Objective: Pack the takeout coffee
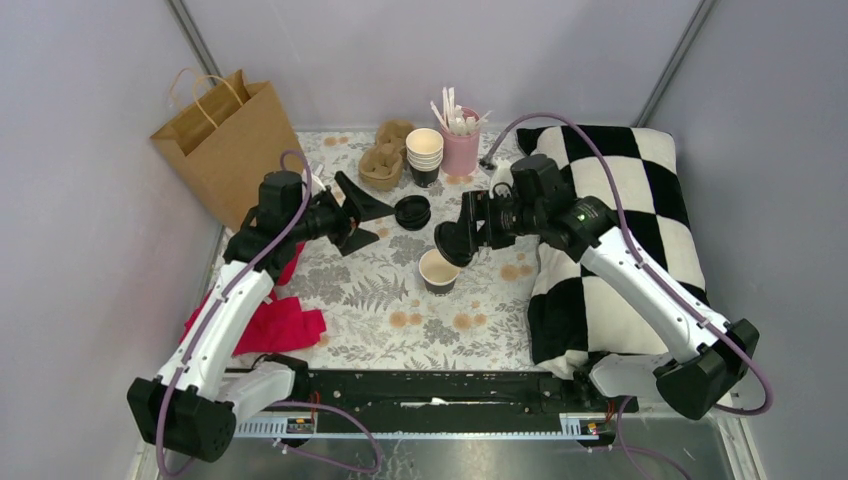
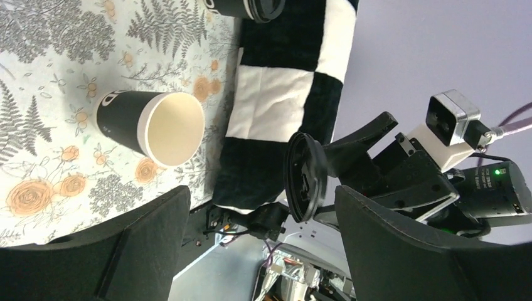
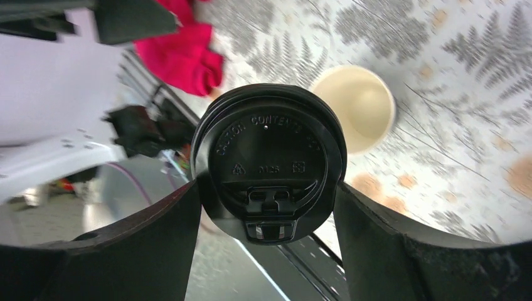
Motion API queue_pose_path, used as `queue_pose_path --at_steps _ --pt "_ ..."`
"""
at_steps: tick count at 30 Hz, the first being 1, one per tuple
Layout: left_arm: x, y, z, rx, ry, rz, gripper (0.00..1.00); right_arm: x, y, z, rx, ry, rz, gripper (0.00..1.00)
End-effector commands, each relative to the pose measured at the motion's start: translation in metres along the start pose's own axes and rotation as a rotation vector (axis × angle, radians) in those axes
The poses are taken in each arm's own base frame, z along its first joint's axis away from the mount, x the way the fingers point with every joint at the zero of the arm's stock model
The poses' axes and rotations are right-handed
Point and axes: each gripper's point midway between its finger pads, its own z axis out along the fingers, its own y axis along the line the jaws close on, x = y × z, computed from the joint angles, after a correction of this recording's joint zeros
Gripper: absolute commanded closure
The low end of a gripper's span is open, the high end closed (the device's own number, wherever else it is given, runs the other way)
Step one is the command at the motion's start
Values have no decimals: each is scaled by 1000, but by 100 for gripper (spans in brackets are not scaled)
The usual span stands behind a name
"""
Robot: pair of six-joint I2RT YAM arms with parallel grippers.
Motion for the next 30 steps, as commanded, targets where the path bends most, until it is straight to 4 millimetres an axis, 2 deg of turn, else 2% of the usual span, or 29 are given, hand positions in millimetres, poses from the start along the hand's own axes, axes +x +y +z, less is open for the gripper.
queue_pose_path --at_steps 1,4,11,16,22,30 --pt "4 6 -10 3 -41 56 11 16 -26 -11 203 79 -204 23" --pt "7 13 -10 -3 -41 90 11 23 -28 -2 260 112 -286 23" --pt "8 45 3 -17 -55 249 11 39 -56 23 401 175 -449 22" --pt "15 69 5 4 -93 298 11 49 -58 44 404 213 -501 22" --pt "34 84 1 41 -61 321 12 65 -57 66 395 258 -538 22" --pt "41 98 6 45 -33 362 12 62 -66 89 454 246 -543 20"
